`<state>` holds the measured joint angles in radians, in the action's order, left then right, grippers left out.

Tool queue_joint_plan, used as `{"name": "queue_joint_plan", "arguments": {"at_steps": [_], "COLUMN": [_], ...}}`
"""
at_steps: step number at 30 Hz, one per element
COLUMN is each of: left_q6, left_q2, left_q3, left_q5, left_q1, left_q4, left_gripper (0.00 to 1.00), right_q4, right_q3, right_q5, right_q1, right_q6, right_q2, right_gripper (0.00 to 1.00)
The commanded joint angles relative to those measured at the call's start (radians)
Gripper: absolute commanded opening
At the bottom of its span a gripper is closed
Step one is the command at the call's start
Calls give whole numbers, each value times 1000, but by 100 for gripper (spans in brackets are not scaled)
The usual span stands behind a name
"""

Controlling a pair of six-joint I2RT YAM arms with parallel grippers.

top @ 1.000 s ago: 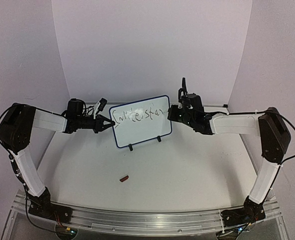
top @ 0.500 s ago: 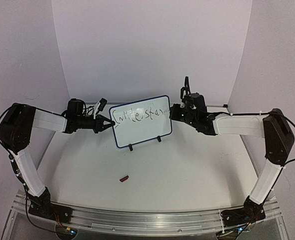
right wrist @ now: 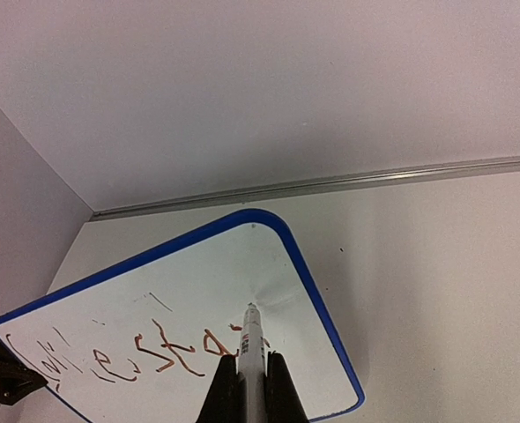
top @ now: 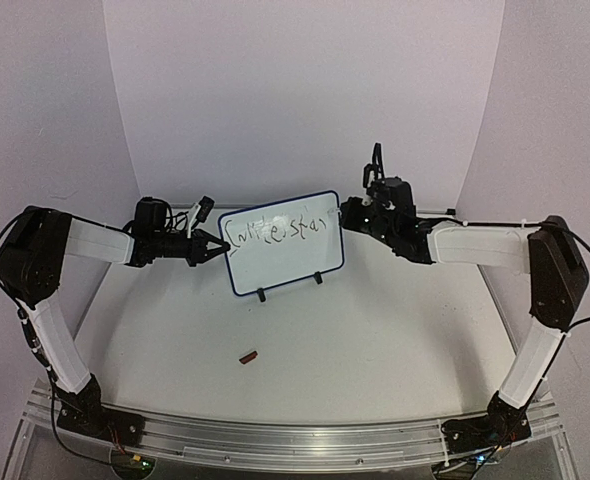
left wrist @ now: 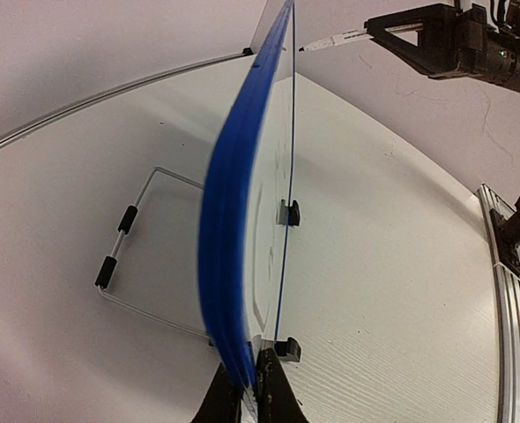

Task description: Write a sentence on the whiteboard

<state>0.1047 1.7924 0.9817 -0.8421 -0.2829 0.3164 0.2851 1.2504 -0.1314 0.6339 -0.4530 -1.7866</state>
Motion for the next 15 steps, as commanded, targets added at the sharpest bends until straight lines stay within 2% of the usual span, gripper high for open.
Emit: {"name": "queue_joint_plan", "arguments": {"at_steps": [1,15], "left_q6": [68,68], "left_q2": [4,5], "left_q3": [1,3], "left_q5": [95,94], "left_q1": [-1,0], "left_q4": [-69,-69], "left_gripper": [0,0], "right_q4": [21,-7], "right_q3": [35,15], "right_q5": [12,28], "right_q1": [-5,-6], "right_q6": [-2,-21], "right_q2": [-28,-44], "right_gripper": [0,0]}}
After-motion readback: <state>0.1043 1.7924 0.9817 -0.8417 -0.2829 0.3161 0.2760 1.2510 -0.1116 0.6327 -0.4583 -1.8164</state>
